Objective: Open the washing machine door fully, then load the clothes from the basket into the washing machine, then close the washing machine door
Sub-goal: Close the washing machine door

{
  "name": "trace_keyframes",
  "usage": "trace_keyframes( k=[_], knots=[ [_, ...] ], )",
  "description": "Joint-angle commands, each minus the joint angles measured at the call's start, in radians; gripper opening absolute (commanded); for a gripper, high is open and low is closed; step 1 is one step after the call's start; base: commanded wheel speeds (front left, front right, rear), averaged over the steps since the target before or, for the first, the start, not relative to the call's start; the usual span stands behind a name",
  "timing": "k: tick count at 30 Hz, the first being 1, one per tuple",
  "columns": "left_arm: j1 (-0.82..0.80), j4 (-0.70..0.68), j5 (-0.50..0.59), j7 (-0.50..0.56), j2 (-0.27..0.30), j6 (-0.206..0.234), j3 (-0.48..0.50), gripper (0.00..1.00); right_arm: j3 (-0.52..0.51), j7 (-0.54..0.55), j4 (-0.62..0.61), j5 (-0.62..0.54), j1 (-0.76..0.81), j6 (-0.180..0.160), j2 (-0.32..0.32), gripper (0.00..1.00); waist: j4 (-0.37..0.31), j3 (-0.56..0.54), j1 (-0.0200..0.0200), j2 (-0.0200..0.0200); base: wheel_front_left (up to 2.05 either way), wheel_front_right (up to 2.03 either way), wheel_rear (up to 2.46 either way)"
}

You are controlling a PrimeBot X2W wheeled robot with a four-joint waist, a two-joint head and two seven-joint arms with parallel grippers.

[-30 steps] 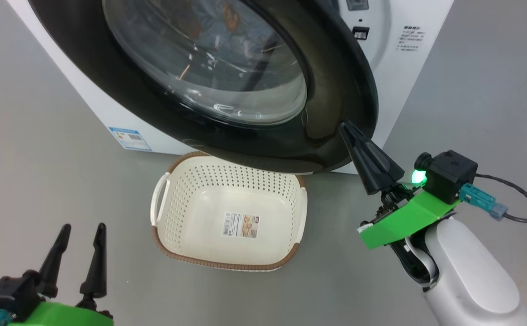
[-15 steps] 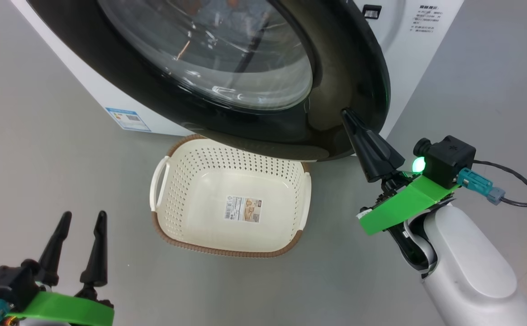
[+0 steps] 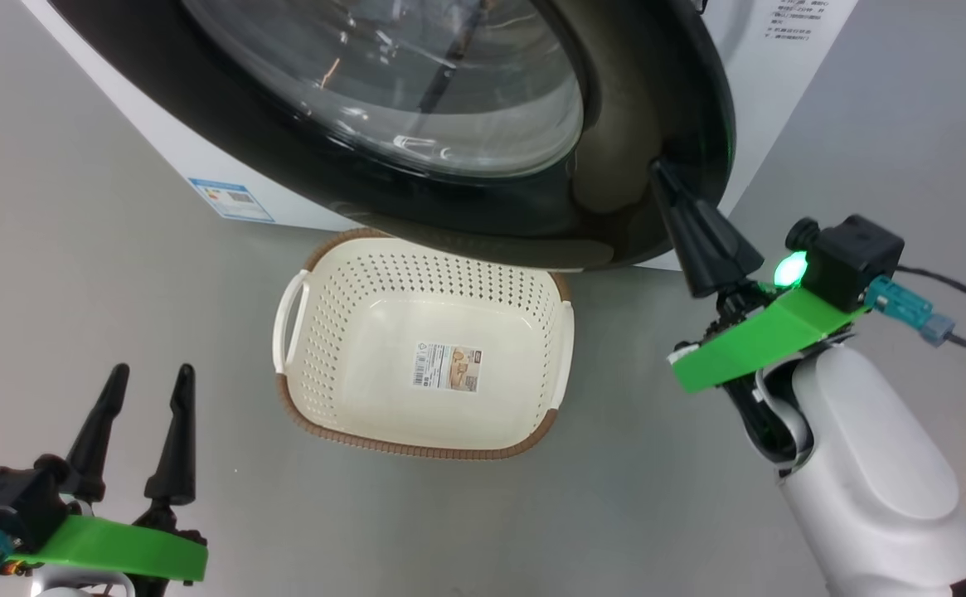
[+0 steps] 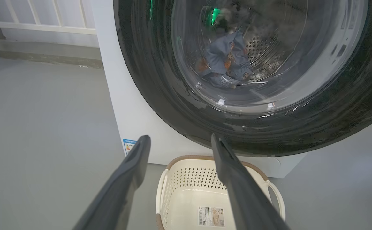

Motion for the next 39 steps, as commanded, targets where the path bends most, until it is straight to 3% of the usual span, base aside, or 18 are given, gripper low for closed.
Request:
trace_keyframes(
  k=[1,31,39],
  knots=[
    [-0.03,-0.026,-0.006,-0.012,0.036,-0.003,0.031,1.0,-0.008,-0.005,-0.021,-0.008,-0.028,0.001,0.014,0.0,0.004,0.008,0.0,0.0,0.0,0.0,0.0],
    [-0.126,-0.054,-0.031,-0.012,0.02,-0.003,0.005,1.0,-0.247,-0.005,0.074,-0.105,-0.293,0.001,0.05,0.0,0.074,0.14,0.0,0.0,0.0,0.0,0.0],
    [-0.124,-0.046,-0.03,-0.012,0.02,-0.003,0.008,1.0,-0.218,-0.005,0.07,-0.112,-0.254,0.001,0.066,0.0,0.065,0.124,0.0,0.0,0.0,0.0,0.0]
  ],
)
